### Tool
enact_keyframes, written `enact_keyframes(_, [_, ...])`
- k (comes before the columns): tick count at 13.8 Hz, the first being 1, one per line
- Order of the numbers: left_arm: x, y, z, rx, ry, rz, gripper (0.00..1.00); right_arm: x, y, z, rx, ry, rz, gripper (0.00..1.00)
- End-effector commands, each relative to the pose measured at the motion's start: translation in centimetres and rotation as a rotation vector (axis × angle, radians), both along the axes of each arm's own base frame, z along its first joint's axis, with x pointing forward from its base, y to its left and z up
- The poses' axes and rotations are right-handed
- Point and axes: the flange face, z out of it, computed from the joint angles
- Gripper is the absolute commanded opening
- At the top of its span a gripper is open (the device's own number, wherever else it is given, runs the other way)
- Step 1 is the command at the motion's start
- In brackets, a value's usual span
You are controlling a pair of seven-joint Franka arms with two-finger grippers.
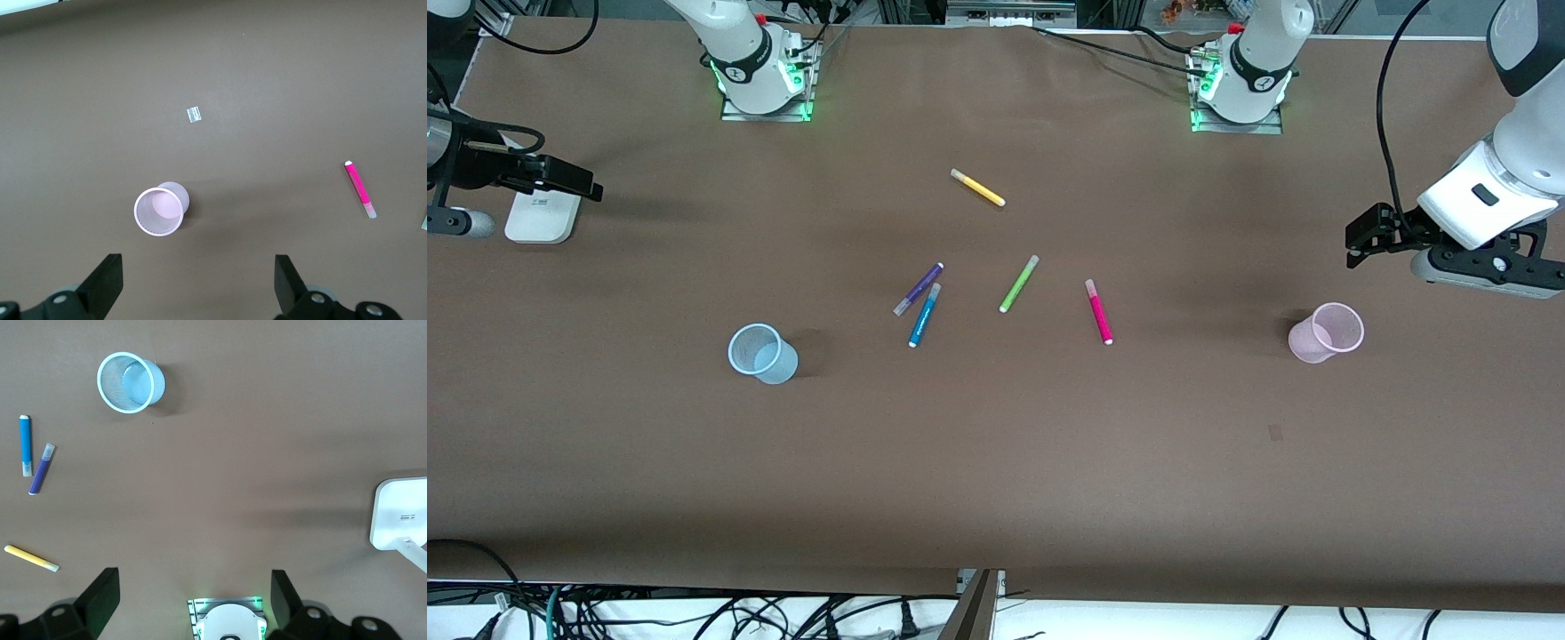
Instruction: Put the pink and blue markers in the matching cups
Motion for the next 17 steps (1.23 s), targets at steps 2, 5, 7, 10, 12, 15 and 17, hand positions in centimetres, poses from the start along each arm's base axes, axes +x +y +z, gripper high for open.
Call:
enact_keyframes(2, [0.3, -0.1, 0.7, 0.018, 0.000, 0.005, 1.00, 0.4, 0.9, 0.4, -0.013, 0.002, 0.020, 1.00])
enact_keyframes(5, [0.3, -0.2, 0.7, 0.016, 0.000, 0.025, 1.00, 0.5, 1.1, 0.3, -0.014, 0.000, 0.023, 1.00])
enact_keyframes(7, [0.2, -0.2, 0.7, 0.012, 0.008, 0.026, 1.00, 0.5, 1.1, 0.3, -0.014, 0.002, 0.020, 1.00])
enact_keyframes(10, [0.0, -0.2, 0.6, 0.006, 0.019, 0.025, 1.00, 0.6, 1.3, 0.1, -0.015, 0.003, 0.022, 1.00])
enact_keyframes(12, [-0.3, -0.8, 0.6, 0.005, 0.041, 0.017, 1.00, 0.7, 1.3, 0.0, -0.015, 0.002, 0.023, 1.00])
enact_keyframes(15, [-1.2, -1.8, 0.0, 0.011, 0.107, 0.030, 1.00, 0.7, 1.5, 0.0, -0.015, 0.003, 0.025, 1.00])
enact_keyframes(17, [-1.4, -2.3, -0.2, 0.012, 0.115, 0.062, 1.00, 0.7, 1.8, 0.0, -0.015, 0.002, 0.031, 1.00])
